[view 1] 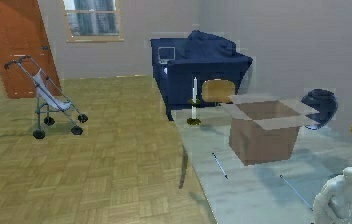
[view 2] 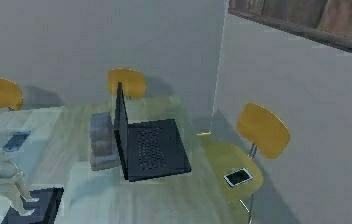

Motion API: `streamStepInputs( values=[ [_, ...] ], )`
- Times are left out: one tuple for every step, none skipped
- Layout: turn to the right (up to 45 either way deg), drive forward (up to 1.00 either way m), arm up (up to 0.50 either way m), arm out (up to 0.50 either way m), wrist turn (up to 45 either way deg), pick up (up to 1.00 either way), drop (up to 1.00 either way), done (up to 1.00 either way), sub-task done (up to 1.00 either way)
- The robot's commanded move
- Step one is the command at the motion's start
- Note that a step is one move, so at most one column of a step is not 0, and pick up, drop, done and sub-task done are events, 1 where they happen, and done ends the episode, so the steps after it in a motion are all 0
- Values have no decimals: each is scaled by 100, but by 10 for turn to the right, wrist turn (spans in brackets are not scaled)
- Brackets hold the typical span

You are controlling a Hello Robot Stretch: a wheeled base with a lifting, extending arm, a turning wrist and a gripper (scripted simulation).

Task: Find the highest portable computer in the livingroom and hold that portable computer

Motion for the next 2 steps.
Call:
streamStepInputs(
  values=[
    [0, 0, 36, 0, 0, 0, 0, 0, 0],
    [0, 0, 0, 26, 0, 0, 0, 0, 0]
  ],
)
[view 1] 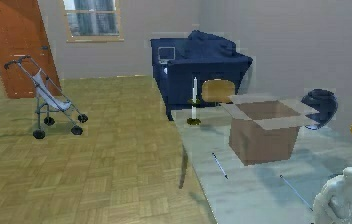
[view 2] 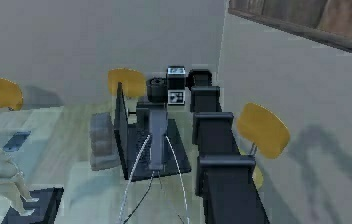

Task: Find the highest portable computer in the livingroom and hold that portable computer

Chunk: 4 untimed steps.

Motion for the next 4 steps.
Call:
streamStepInputs(
  values=[
    [0, 0, 0, 0, 450, 0, 0, 0, 0],
    [0, 0, 0, 0, 450, 0, 0, 0, 0],
    [0, 0, 0, 0, 450, 0, 0, 0, 0],
    [0, 0, -30, 0, 0, 0, 0, 0, 0]
  ],
)
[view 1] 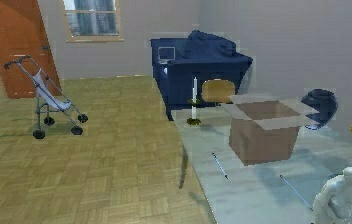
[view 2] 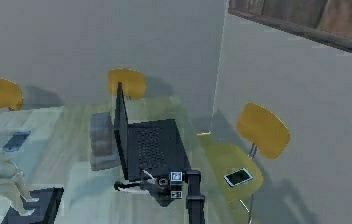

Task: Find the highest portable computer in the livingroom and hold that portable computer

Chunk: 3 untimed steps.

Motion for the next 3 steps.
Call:
streamStepInputs(
  values=[
    [0, 0, 0, 0, 0, 100, 0, 0, 0],
    [0, 0, 10, 0, 0, 0, 0, 0, 0],
    [0, 0, 0, 0, 0, 0, 0, 100, 0]
  ],
)
